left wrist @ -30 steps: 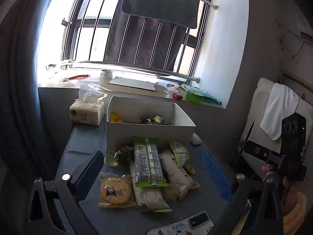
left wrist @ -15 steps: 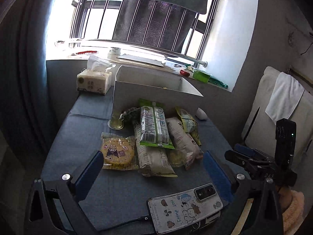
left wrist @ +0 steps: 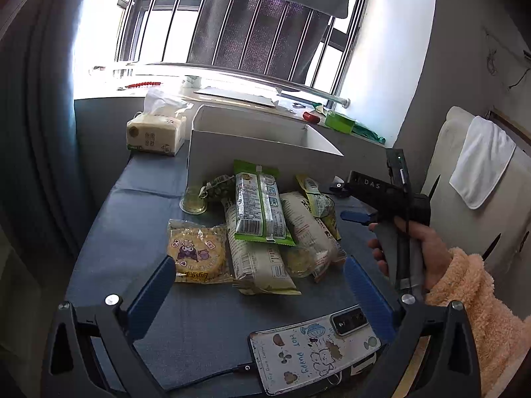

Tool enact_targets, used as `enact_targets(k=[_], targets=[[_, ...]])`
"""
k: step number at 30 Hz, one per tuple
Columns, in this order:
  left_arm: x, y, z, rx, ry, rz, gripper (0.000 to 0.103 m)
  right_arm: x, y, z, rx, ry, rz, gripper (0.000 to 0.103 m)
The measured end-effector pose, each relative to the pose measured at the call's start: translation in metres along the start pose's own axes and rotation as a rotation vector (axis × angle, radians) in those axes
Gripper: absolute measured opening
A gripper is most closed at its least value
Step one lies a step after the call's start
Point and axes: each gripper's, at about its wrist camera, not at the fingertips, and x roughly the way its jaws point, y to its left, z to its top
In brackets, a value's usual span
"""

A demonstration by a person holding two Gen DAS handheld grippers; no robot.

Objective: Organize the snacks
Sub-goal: 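Grasp the yellow chip bag with the right gripper, then grasp the green wafer pack with the left gripper while the right lifts the yellow bag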

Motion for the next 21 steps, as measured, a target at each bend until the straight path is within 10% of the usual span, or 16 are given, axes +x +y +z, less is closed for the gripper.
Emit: enact_targets(k=[8, 12, 21], targets=[[0.012, 0.005, -0.003, -0.015, 0.036, 0.009, 0.103, 0.036, -0.010, 0.014, 0.002, 0.067, -0.016, 0.100], [0.017, 0.006, -0.003, -0.016, 0.045, 0.013, 0.103, 0.027, -0.010, 0.011, -0.008, 0.046, 0.002, 0.057], [0.057, -0.001, 0.018, 0.026, 0.113, 0.013, 0.103, -0.040, 0.008, -0.006, -0.072, -0.078, 0.066, 0.053]])
